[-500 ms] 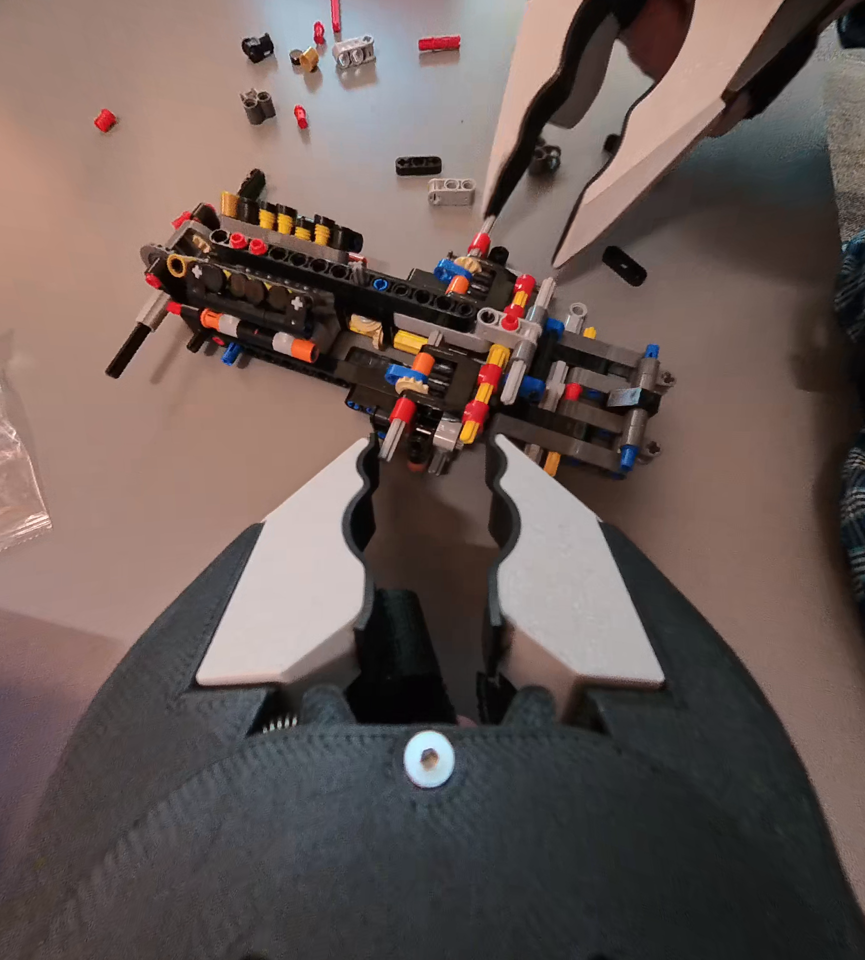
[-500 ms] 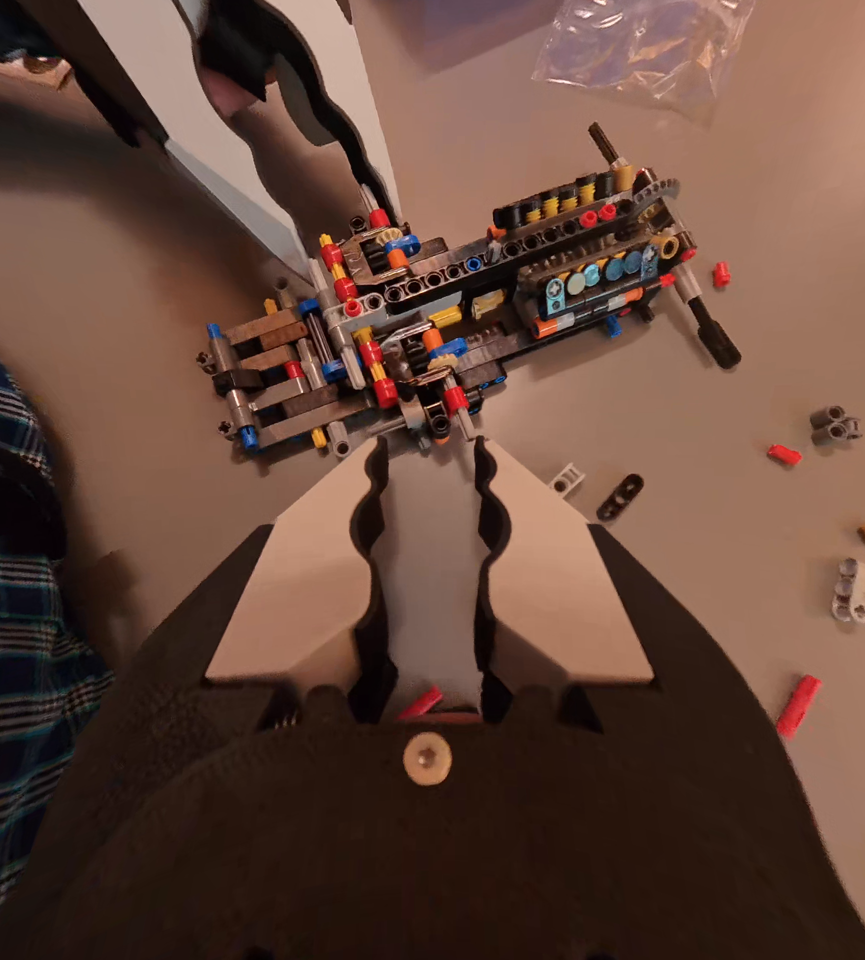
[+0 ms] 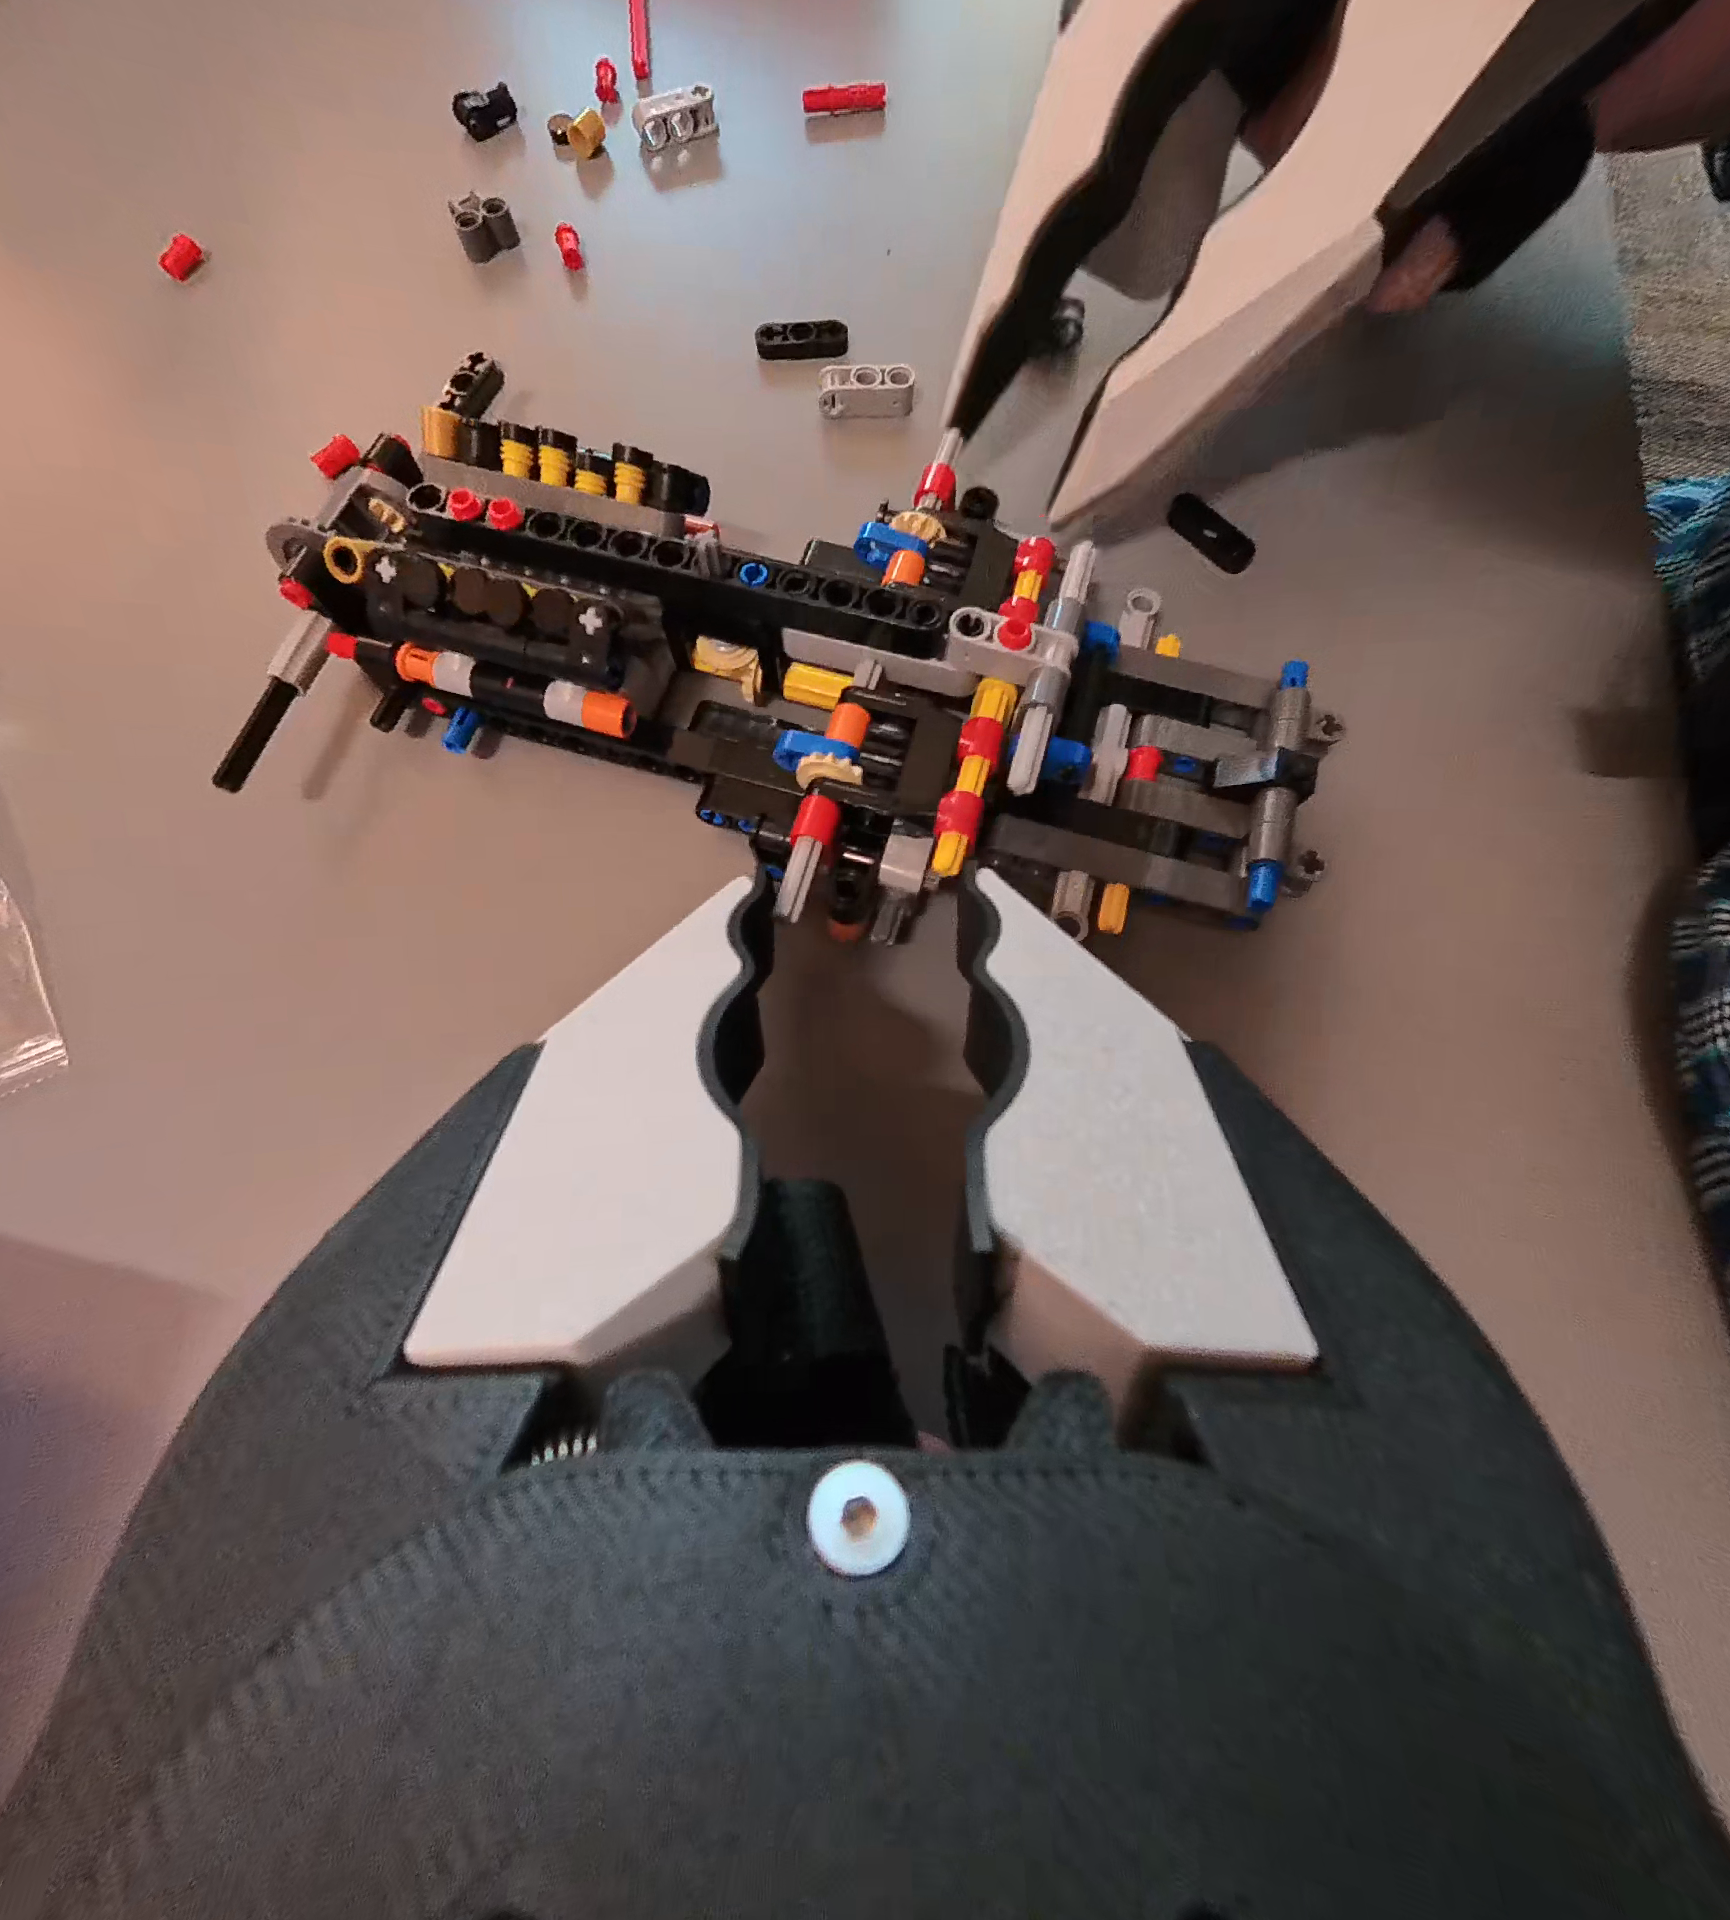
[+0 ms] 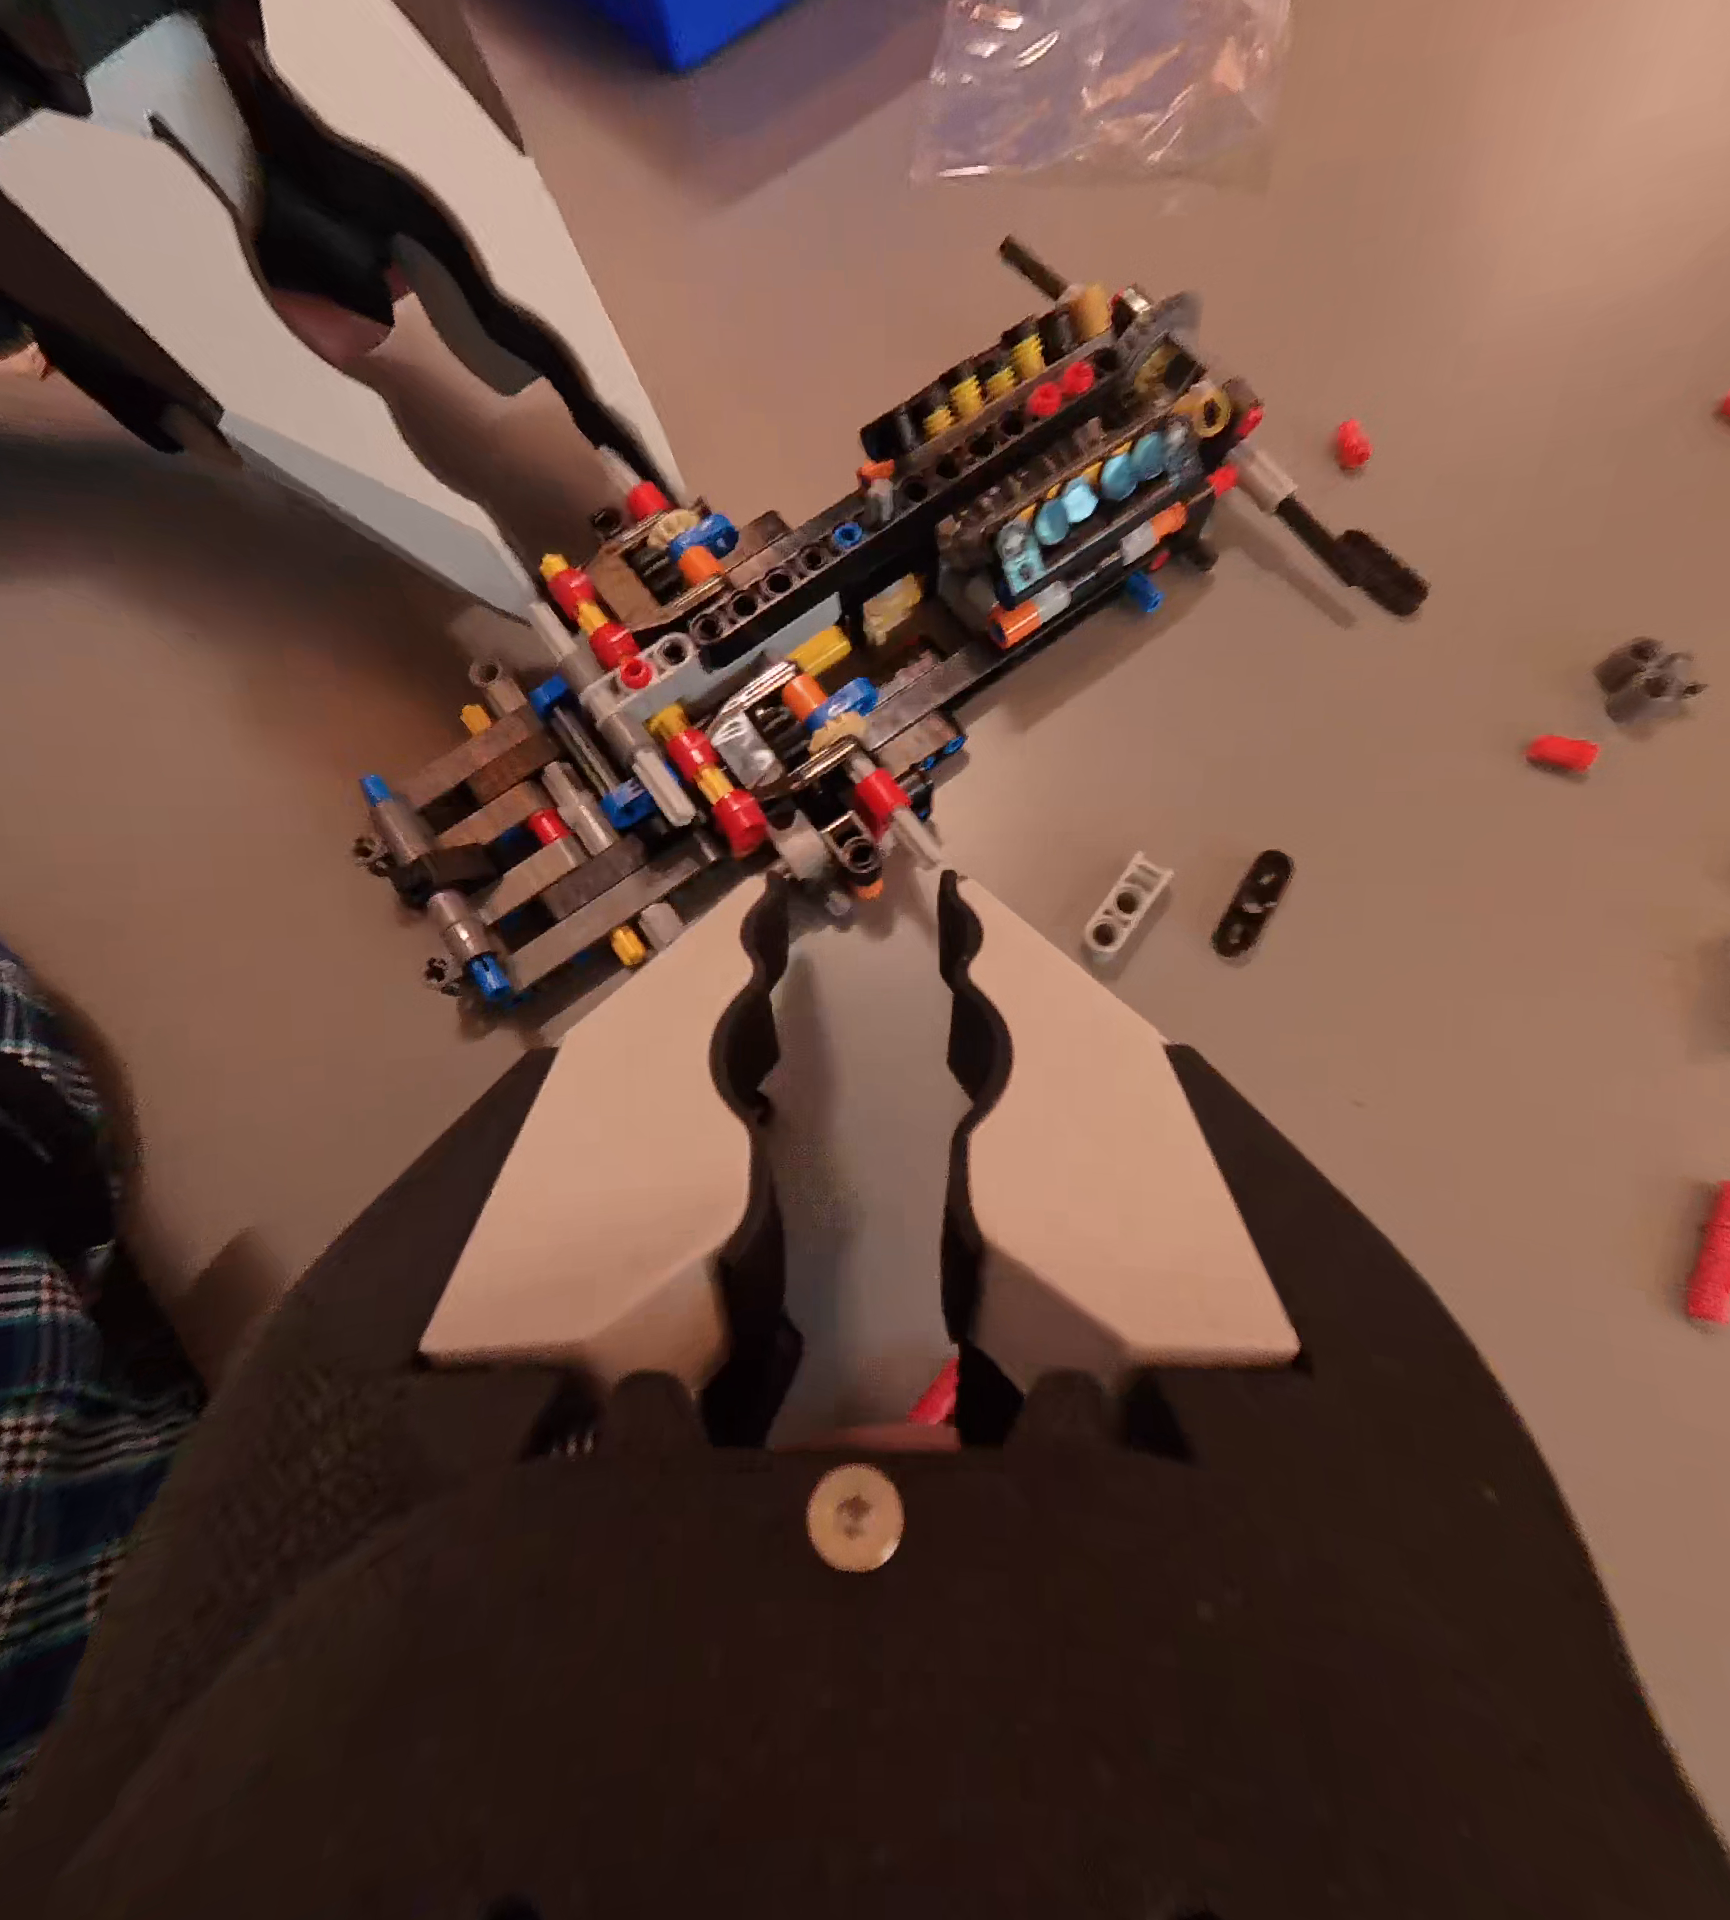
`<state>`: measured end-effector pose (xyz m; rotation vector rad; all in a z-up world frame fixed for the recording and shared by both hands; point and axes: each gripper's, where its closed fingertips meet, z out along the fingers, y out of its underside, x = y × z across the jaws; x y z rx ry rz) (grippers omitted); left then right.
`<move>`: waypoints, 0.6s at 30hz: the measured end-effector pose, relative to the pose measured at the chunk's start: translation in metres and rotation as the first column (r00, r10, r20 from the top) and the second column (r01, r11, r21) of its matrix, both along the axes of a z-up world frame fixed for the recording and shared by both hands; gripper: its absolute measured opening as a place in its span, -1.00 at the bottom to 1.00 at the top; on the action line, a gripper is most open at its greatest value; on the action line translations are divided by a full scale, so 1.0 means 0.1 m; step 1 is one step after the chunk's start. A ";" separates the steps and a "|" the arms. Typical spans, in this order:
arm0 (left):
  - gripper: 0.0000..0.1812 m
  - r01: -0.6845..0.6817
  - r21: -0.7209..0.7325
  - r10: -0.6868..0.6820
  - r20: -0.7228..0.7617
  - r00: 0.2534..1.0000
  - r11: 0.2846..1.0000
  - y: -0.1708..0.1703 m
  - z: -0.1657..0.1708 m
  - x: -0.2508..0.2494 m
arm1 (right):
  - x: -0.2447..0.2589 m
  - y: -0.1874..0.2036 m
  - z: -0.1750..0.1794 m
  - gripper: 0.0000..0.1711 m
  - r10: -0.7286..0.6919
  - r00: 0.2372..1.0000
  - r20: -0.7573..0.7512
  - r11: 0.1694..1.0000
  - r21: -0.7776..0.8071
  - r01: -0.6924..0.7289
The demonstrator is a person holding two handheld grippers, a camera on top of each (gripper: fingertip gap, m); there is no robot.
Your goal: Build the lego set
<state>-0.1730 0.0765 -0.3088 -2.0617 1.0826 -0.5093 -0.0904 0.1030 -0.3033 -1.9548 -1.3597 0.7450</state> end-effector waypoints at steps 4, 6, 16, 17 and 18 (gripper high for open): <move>-0.63 0.008 0.014 -0.008 -0.018 1.000 1.000 0.01 -0.01 0.00 | 0.01 0.07 0.10 -0.83 0.011 0.999 -0.035 1.000 0.030 -0.010; -0.63 0.012 0.017 -0.011 -0.018 1.000 1.000 0.01 -0.01 0.01 | 0.01 0.14 0.09 -0.85 0.035 0.999 -0.022 0.996 0.078 -0.033; -0.64 0.019 0.027 -0.018 -0.027 0.999 0.999 0.03 -0.02 0.02 | -0.08 0.11 0.02 -0.94 0.138 0.990 -0.026 0.988 0.071 -0.136; -0.64 0.018 0.026 -0.018 -0.026 1.000 0.999 0.03 -0.02 0.02 | -0.08 0.11 0.02 -0.94 0.139 0.990 -0.024 0.988 0.070 -0.137; -0.64 0.018 0.025 -0.018 -0.026 1.000 1.000 0.03 -0.02 0.02 | -0.08 0.11 0.02 -0.94 0.140 0.990 -0.024 0.988 0.067 -0.138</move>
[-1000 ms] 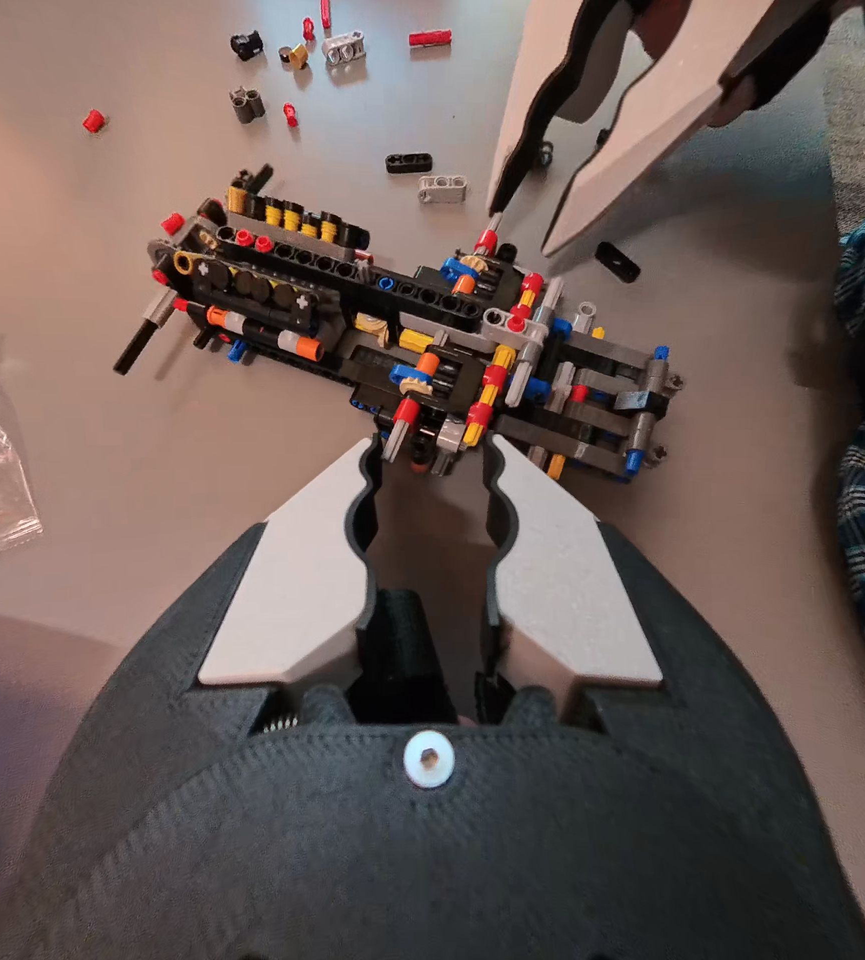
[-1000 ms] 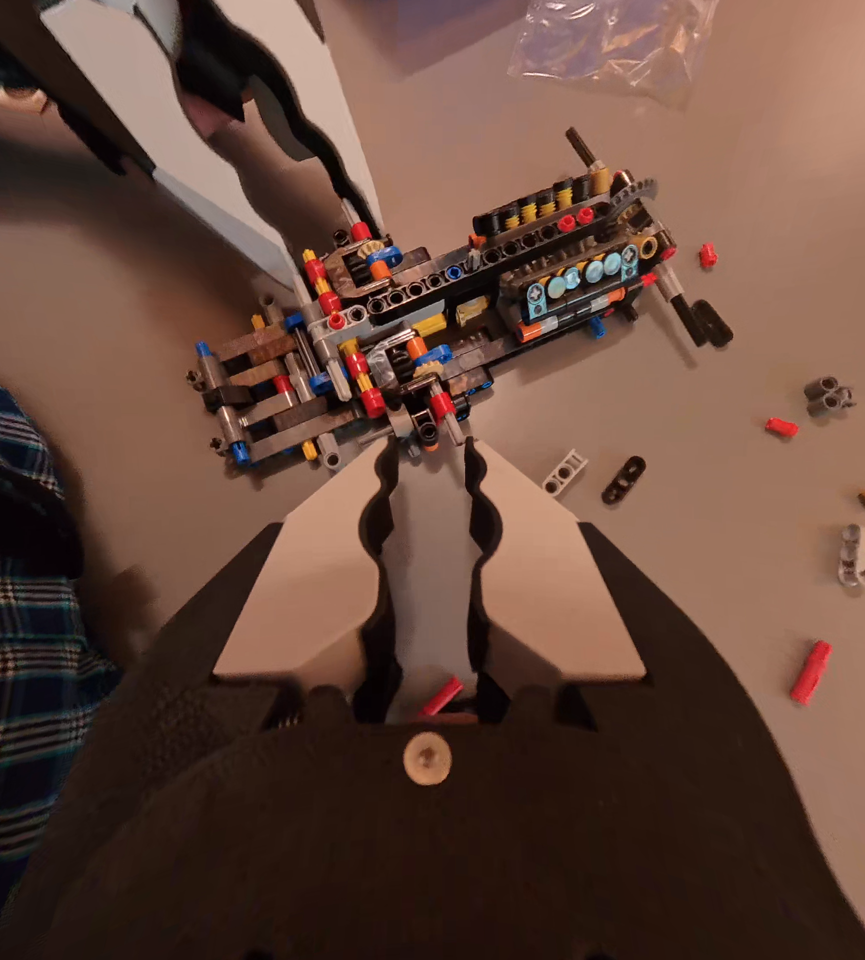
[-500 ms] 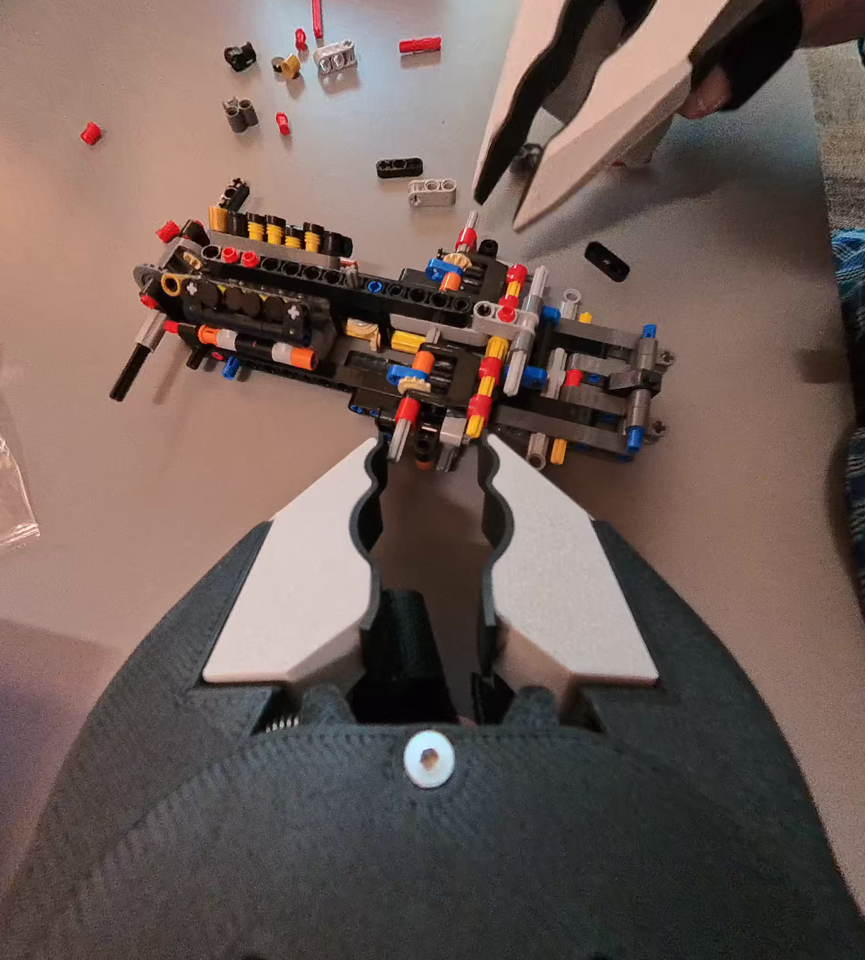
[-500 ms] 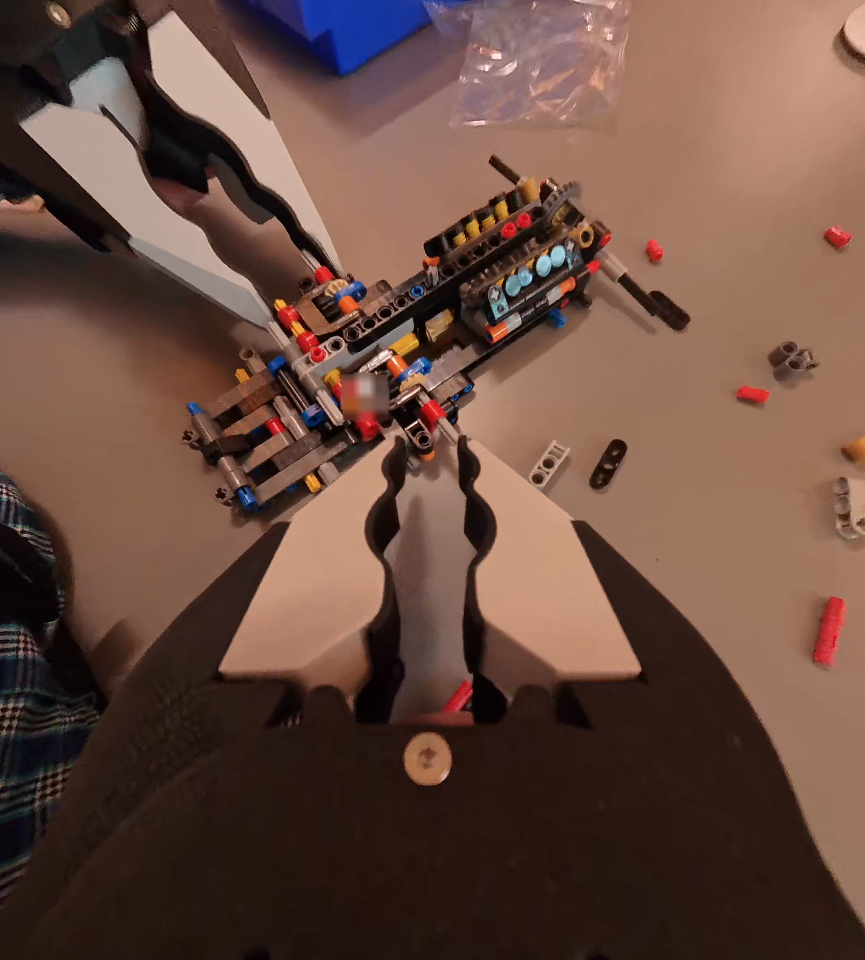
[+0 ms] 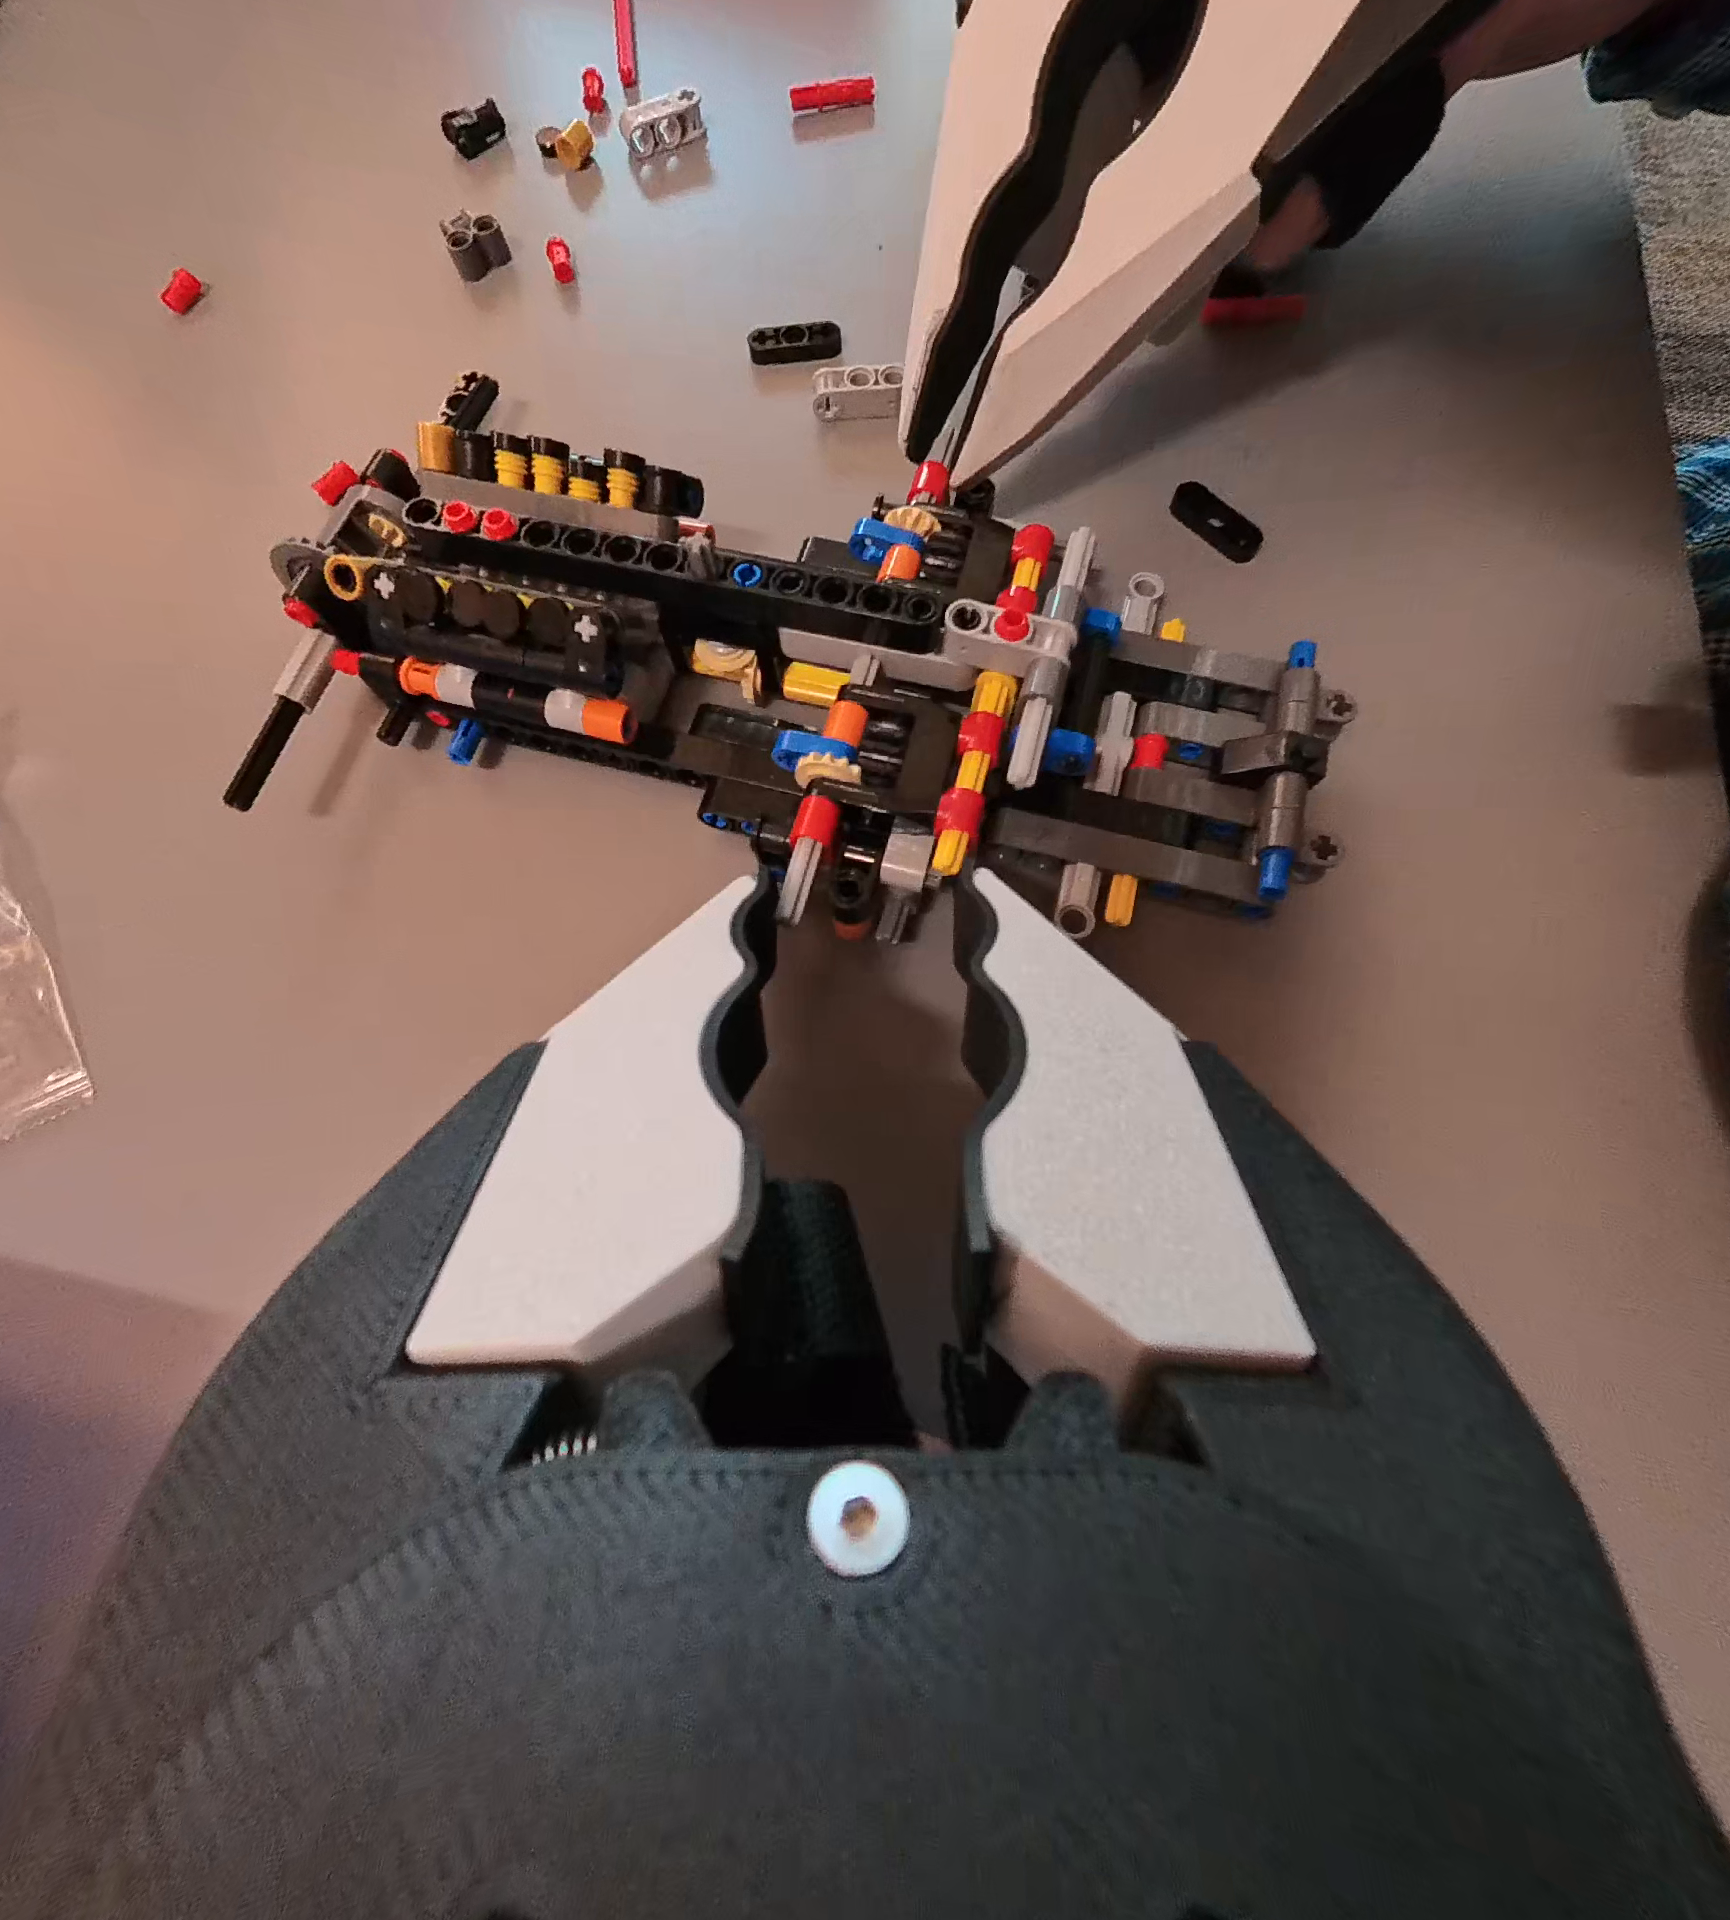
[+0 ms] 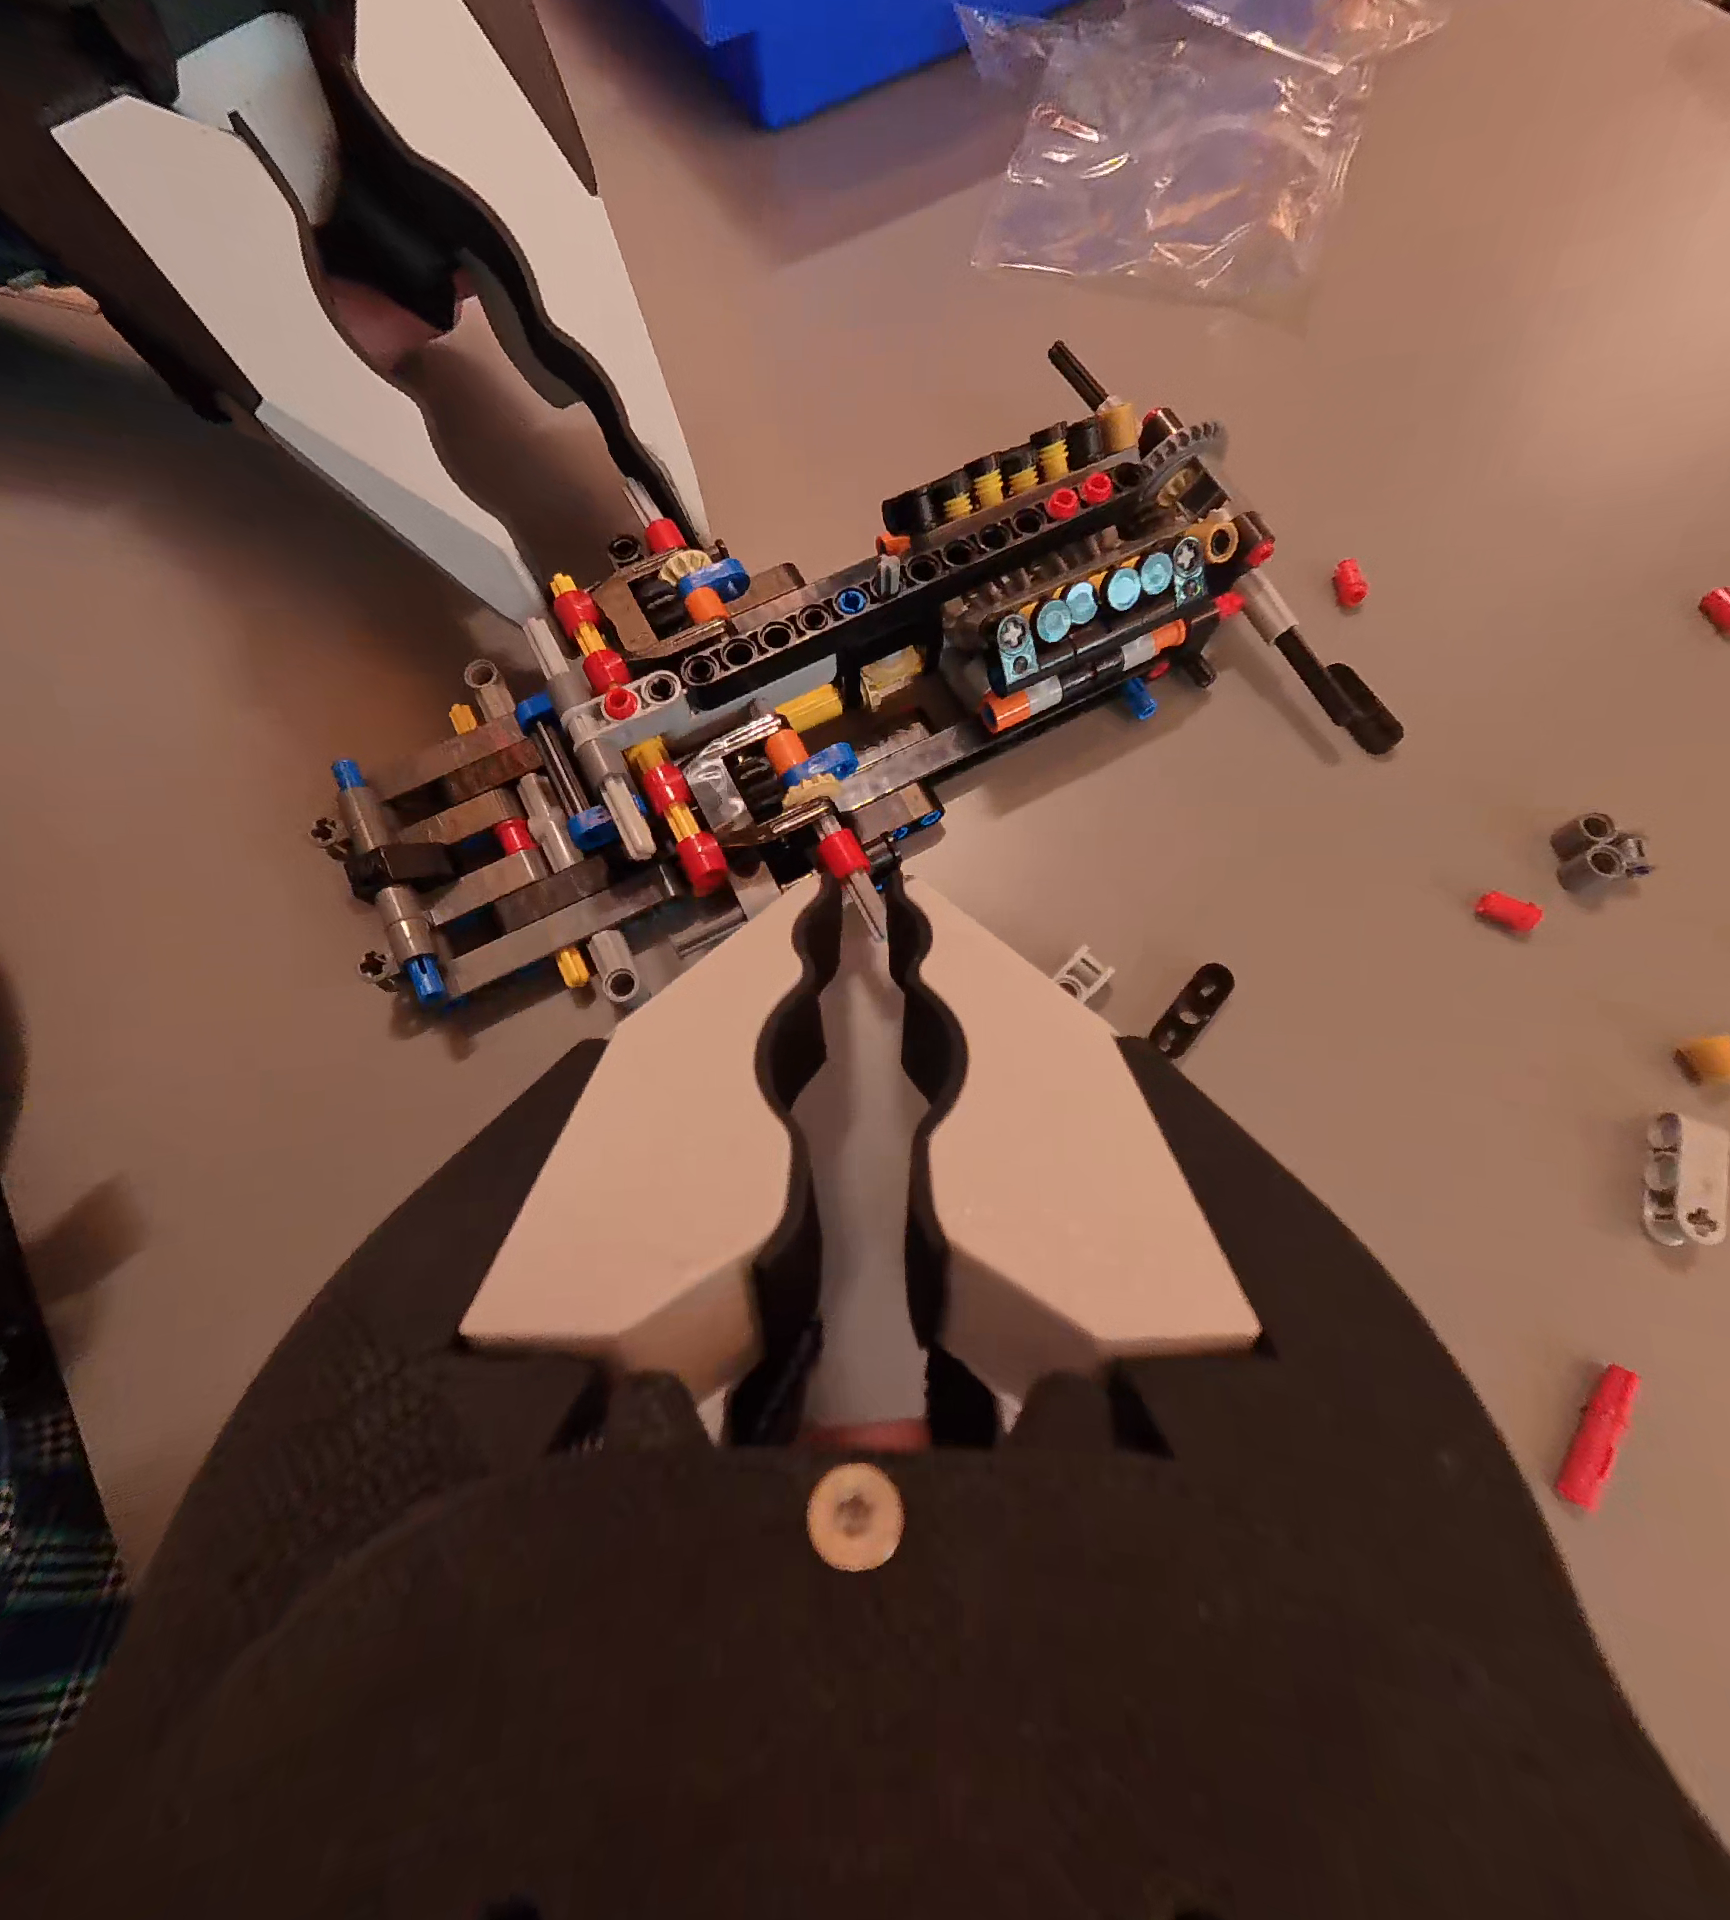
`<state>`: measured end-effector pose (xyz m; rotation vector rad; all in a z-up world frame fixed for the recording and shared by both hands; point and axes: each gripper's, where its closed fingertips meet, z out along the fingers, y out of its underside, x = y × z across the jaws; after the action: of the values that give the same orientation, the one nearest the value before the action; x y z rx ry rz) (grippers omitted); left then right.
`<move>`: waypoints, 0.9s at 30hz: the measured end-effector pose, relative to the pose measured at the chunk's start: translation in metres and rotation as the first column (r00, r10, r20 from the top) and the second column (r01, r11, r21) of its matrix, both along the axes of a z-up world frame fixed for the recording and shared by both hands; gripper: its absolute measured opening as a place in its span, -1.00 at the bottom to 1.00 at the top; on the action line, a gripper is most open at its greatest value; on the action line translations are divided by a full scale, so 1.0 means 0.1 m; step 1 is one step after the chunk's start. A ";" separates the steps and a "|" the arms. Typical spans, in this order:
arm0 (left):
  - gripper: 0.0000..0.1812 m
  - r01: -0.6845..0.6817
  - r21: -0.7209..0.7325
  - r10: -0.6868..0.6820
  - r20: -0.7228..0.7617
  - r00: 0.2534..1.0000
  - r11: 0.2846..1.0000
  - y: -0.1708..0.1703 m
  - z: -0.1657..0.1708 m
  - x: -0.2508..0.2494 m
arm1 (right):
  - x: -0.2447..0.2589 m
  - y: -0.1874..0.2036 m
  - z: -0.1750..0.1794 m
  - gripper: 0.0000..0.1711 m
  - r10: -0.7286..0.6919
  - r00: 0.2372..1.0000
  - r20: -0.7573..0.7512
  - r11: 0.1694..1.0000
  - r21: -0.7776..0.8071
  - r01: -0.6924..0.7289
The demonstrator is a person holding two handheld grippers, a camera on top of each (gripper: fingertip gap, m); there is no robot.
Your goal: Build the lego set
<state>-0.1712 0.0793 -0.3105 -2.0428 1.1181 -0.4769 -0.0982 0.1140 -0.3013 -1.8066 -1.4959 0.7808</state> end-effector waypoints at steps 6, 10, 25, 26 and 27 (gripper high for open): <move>-0.64 -0.001 -0.003 0.001 0.004 1.000 1.000 0.00 0.00 0.00 | 0.03 0.01 0.00 -0.68 -0.011 1.000 0.011 1.000 -0.020 0.012; -0.64 0.001 -0.004 -0.001 0.004 1.000 1.000 0.00 0.00 0.00 | 0.05 -0.11 0.06 -0.62 0.063 0.998 -0.010 0.998 -0.005 -0.063; -0.66 0.011 -0.014 -0.011 0.000 1.000 1.000 -0.02 -0.01 0.00 | -0.04 -0.12 -0.14 -0.49 0.288 0.954 0.082 0.958 -0.004 -0.288; -0.66 0.012 -0.015 -0.012 -0.002 1.000 1.000 -0.02 -0.02 0.00 | -0.04 -0.13 -0.14 -0.52 0.292 0.953 0.082 0.956 -0.003 -0.293; -0.66 0.013 -0.014 -0.013 -0.003 1.000 1.000 -0.02 -0.02 0.00 | -0.04 -0.12 -0.14 -0.52 0.293 0.953 0.083 0.956 -0.001 -0.294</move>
<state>-0.1713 0.0771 -0.3124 -2.0507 1.1338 -0.4892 -0.1023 0.1015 -0.3156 -1.6447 -1.8475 0.8450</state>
